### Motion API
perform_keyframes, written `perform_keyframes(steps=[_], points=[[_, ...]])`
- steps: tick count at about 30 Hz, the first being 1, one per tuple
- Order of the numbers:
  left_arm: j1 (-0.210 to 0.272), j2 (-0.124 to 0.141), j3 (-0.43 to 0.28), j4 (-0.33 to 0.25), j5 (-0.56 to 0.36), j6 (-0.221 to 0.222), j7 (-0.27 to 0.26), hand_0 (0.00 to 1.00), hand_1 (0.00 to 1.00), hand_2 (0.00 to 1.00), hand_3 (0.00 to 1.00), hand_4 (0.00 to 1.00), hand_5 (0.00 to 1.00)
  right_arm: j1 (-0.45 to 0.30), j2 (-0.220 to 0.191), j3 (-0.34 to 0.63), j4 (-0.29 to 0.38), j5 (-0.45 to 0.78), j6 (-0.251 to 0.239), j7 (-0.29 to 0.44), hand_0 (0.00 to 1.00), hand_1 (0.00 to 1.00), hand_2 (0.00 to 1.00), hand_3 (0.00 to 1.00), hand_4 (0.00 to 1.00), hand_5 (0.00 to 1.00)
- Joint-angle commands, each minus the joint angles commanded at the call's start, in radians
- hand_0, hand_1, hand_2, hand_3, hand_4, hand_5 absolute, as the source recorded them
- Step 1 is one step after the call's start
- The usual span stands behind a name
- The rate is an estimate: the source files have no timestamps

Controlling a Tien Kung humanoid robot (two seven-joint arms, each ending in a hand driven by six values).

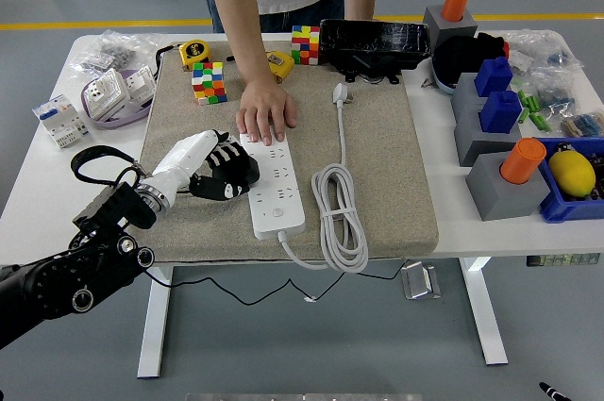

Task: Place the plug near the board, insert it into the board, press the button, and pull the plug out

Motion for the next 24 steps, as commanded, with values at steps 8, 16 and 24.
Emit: perform_keyframes(steps=[8,16,24], points=[[-0.002,0.000,-0.002,0.007,-0.002,-0.009,0.009,0.608,0.651,0.588,0.596,0.955,0.046,0.002,0.000,0.001,0.001,0.000,0.000,0.000,0.607,0.642,0.658,0.555,0.950,0.502],[0.001,0.000,-0.004,0.016,-0.007,0.000,-0.005,0.727,0.774,0.765,0.773,0.998,0.191,0.001,0.001,0.000,0.001,0.000,0.003,-0.001,0.606,0.642,0.658,0.555,0.950,0.501],[0.016,0.007,-0.039,-0.013,-0.006,0.005,-0.031,0.747,0.794,0.797,0.797,0.998,0.294,0.001,0.001,0.000,0.002,0.000,0.003,-0.001,0.607,0.642,0.657,0.555,0.950,0.501]])
